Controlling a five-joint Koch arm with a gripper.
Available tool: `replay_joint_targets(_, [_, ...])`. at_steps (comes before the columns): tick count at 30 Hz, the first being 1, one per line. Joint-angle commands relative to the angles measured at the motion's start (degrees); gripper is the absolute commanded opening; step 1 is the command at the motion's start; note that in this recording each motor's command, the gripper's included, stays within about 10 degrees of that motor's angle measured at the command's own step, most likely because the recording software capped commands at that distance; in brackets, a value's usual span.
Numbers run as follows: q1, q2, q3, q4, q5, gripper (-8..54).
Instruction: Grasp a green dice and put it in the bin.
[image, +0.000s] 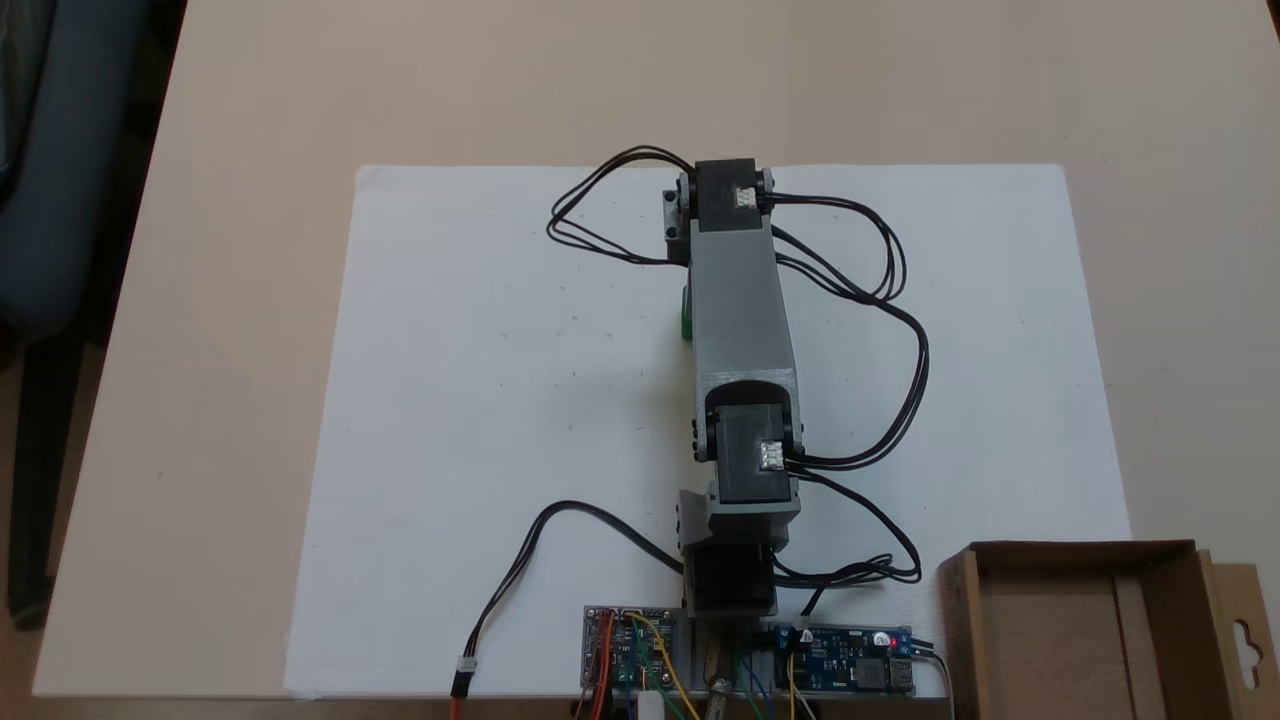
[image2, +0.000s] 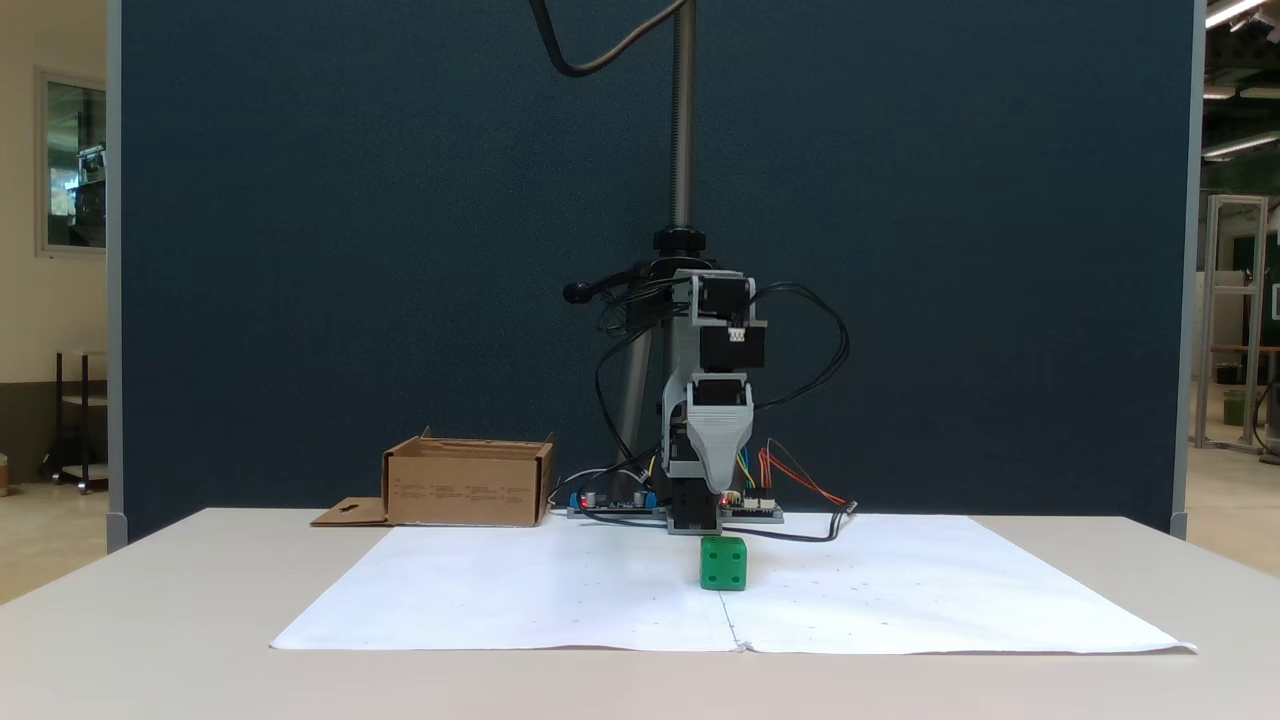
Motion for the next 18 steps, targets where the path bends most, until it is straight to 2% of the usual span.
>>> replay_joint_targets(1, [-0.26,1.14,0.26,-2.37,0.88,43.1])
replay_joint_targets(18, [-0.26,1.23,8.44,-7.12,3.25,43.1])
